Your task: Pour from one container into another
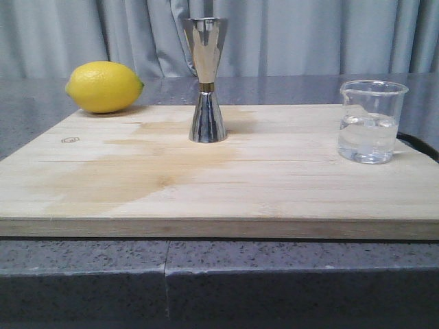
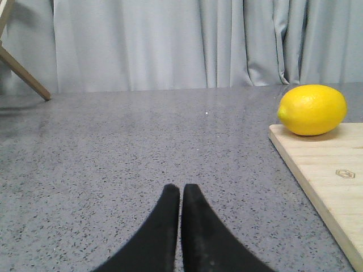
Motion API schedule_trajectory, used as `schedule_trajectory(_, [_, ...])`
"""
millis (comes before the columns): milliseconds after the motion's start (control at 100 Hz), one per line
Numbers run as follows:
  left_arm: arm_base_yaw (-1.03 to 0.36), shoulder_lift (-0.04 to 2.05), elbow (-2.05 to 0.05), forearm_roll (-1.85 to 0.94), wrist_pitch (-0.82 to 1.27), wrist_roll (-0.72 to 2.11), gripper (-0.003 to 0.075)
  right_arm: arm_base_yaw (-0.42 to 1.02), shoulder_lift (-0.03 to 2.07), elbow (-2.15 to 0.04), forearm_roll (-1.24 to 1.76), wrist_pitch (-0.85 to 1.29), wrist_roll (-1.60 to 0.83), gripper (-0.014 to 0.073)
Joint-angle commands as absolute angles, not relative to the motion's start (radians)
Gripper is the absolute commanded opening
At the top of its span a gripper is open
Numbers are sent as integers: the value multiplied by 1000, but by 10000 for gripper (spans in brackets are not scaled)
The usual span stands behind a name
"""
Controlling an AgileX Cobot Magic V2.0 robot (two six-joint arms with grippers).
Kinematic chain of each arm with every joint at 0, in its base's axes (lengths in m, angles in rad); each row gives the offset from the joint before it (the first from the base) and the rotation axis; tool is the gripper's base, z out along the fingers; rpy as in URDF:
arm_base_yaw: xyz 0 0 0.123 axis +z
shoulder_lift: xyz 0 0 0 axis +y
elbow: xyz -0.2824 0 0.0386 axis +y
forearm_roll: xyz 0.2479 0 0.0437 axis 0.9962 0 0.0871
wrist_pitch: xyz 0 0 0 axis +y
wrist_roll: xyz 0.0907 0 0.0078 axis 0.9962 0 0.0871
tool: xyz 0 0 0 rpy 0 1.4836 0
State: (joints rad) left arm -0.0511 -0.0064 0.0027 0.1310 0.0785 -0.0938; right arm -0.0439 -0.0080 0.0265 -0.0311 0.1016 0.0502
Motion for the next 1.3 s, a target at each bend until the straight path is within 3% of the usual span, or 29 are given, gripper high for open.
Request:
schedule_trajectory(0, [-58,-32,8,130,0,-92,-19,-50,-31,42,-32,15,46,-71])
schedule_trajectory(1290, [-58,-32,8,130,-21,-92,-19,-50,-31,42,-38,-39,46,-71])
